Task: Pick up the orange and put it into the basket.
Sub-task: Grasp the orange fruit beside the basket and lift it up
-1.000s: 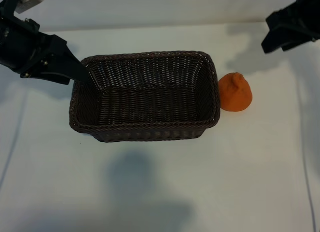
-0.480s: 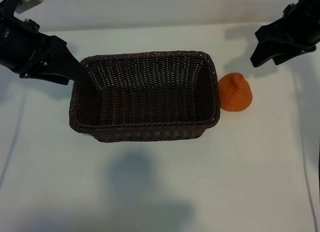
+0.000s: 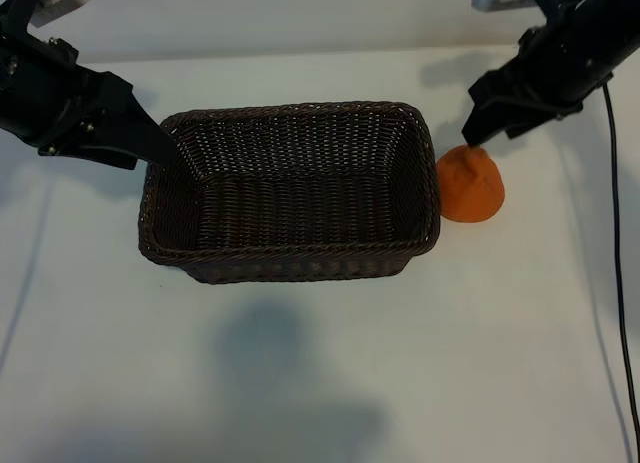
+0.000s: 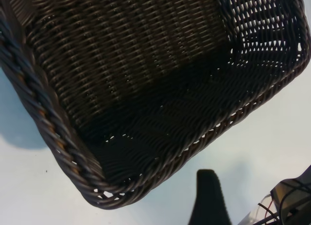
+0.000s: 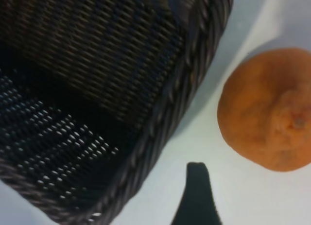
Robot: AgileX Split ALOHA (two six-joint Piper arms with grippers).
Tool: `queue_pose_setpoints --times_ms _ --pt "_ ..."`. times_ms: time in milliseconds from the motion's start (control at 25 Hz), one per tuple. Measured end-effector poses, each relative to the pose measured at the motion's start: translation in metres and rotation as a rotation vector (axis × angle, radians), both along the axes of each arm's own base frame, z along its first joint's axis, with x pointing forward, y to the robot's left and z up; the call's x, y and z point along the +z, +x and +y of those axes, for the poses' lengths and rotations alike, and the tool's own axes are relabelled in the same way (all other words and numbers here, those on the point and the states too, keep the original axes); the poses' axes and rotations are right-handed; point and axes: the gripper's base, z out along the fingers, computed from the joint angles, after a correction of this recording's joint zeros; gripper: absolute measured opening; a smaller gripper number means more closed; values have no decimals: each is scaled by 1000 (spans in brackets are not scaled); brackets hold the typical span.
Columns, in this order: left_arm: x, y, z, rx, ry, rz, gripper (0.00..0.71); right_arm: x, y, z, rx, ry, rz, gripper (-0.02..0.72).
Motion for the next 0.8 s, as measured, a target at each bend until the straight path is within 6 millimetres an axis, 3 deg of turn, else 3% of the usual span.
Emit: queue_pose_setpoints --times_ms 640,800 --pt "0 0 0 2 2 -2 527 -7 6 -4 5 -53 -51 499" --pt "0 0 0 2 2 -3 527 -20 3 -6 -15 -65 -54 499"
